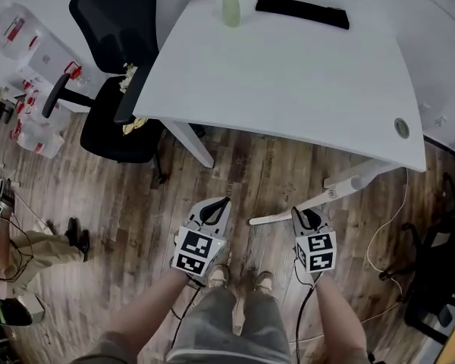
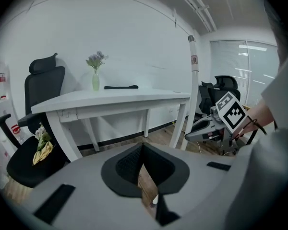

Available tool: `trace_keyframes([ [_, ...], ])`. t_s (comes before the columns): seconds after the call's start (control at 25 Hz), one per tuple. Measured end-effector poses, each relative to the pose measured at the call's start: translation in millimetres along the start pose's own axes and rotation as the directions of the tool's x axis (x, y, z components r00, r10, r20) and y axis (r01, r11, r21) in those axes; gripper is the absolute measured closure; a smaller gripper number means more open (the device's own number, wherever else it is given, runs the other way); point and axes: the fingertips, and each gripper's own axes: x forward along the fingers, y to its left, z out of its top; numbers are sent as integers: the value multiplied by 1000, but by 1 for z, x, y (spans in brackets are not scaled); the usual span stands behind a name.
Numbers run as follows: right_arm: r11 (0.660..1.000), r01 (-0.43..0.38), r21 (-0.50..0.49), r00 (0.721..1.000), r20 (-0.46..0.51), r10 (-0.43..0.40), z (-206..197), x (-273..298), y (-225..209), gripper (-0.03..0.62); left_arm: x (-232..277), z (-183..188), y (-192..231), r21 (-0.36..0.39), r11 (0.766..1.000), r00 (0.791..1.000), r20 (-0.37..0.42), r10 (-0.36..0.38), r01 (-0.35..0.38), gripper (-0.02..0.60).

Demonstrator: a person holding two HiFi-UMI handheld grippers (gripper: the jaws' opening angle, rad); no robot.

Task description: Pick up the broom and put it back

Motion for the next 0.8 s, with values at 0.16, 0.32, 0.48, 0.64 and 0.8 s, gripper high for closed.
trace_keyframes([
  [0.16,1000,7,-3,1000,-15,-7,-28,23,-6,497,15,-29,3,1,1000,1000,-12,11,-11,566],
  [0.32,1000,11,0,999,44,-11,-26,36,-14,497,24,-51,0,14,1000,1000,-29,-3,3,566],
  [0.48,999,27,48,998,62,-30,-15,54,-23,496,30,-61,8,21,1000,999,-42,4,-3,566],
  [0.64,999,18,38,995,93,-22,-3,71,-25,496,34,-50,17,5,1000,1000,-23,6,-6,566],
  [0.8,1000,1,5,994,111,-2,9,87,-26,496,38,-40,22,16,1000,1000,-8,2,-2,566],
])
